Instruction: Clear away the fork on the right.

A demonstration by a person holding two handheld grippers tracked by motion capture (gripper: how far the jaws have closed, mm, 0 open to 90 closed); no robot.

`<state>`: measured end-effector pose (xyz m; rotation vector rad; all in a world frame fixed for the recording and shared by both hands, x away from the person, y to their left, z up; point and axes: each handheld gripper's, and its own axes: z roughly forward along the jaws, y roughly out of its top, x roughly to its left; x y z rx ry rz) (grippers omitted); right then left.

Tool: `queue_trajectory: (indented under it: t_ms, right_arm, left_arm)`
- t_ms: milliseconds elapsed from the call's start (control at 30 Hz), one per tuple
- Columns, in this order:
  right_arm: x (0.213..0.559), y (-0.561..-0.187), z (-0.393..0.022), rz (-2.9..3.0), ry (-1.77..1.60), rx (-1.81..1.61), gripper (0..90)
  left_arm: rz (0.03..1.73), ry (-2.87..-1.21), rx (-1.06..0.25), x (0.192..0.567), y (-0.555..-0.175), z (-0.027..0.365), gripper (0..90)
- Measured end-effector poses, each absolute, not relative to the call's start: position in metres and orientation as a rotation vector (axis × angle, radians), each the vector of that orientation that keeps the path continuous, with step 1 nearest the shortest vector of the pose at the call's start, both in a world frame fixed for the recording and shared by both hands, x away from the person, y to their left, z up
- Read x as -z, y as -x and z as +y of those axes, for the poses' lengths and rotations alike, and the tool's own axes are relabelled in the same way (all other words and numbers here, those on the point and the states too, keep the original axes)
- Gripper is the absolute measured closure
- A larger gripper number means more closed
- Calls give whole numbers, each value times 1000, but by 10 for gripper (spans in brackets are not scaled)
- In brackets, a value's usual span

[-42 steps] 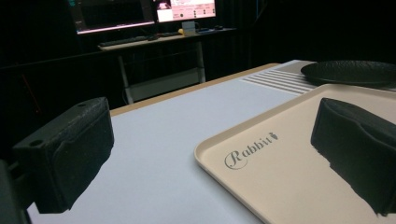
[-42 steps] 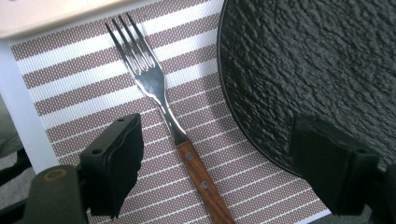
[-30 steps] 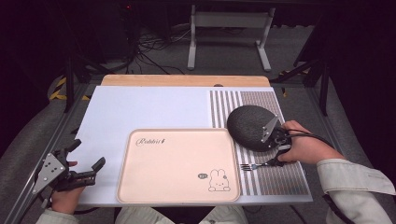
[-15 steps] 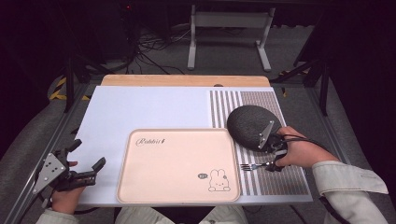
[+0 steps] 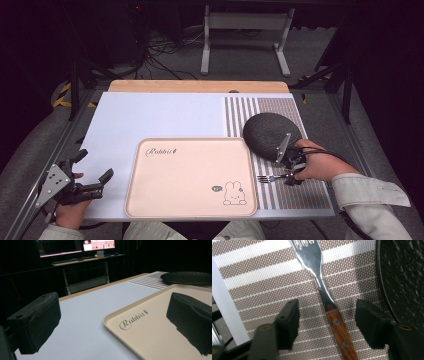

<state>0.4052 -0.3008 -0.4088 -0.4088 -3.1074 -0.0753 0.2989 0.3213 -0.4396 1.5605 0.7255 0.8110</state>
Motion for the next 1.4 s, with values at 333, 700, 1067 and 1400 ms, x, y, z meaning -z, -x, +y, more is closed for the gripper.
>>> queue_trajectory:
  t_ms: [333,700,1067,1400]
  right_arm:
    - [410,-408,-304,-3144,305,9,629]
    - [412,-409,-302,-3147,181,-19,741]
    - [409,-406,-301,-3172,105,-43,787]
    - [381,-401,-303,-3212,148,20,788]
  left_arm:
    - [726,-1563,-811,440,-299,321,1]
    - [726,-1564,-811,440,-299,321,1]
    - [726,-1559,-812,439,-299,321,1]
    - [730,-1553,-809,439,-299,322,1]
